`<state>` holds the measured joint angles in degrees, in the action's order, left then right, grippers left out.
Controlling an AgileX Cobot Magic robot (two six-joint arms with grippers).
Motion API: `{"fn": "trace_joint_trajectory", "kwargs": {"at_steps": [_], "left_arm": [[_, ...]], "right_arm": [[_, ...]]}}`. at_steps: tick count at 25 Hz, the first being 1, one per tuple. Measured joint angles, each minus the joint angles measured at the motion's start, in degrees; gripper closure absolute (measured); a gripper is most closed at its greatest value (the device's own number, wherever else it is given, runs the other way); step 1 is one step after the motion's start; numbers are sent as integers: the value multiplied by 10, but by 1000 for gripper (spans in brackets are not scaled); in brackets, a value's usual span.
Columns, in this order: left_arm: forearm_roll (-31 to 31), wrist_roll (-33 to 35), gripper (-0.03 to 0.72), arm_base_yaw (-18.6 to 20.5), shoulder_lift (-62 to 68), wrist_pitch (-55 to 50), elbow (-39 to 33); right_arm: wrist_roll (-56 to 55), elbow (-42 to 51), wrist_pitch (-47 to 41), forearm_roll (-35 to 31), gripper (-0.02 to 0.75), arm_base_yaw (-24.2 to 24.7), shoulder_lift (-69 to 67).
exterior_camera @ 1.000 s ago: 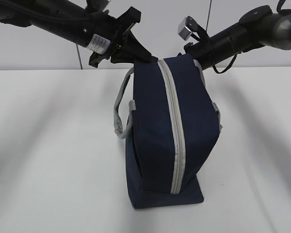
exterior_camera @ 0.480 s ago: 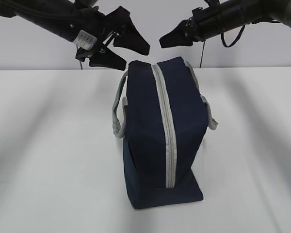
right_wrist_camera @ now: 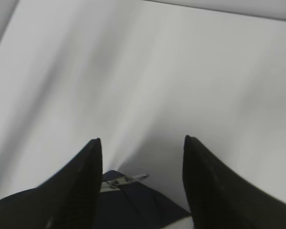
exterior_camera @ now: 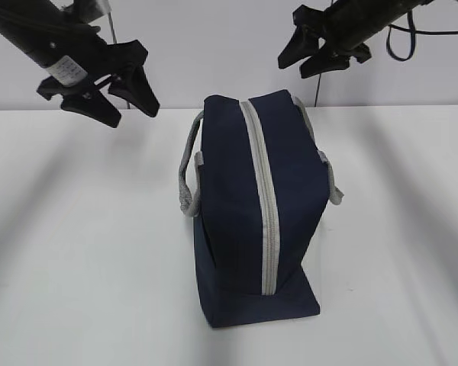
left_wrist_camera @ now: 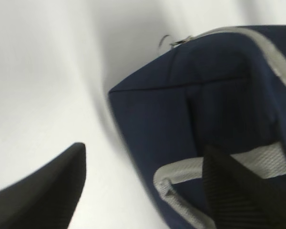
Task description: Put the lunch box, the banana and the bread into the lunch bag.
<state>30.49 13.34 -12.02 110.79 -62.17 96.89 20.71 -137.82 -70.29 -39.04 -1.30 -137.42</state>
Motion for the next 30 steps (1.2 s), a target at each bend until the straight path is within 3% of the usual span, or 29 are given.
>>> {"fn": "trace_joint_trajectory", "kwargs": {"at_steps": [4, 8, 17, 23, 30], "left_arm": [[-93, -68, 181, -2, -37, -2, -16], [-145, -103, 181, -2, -79, -8, -52], [-202, -113, 181, -2, -193, 1, -208], [-217, -115, 188, -2, -287, 36, -331], [-229, -115, 194, -2, -424, 49, -437]], "right_arm": [[-135, 31, -2, 129, 335, -10, 45], [-166, 94, -4, 167, 335, -25, 94], [-202, 256, -6, 274, 336, -64, 235], [-236, 376, -7, 368, 335, -129, 361], [-247, 563, 0, 383, 335, -172, 509]]}}
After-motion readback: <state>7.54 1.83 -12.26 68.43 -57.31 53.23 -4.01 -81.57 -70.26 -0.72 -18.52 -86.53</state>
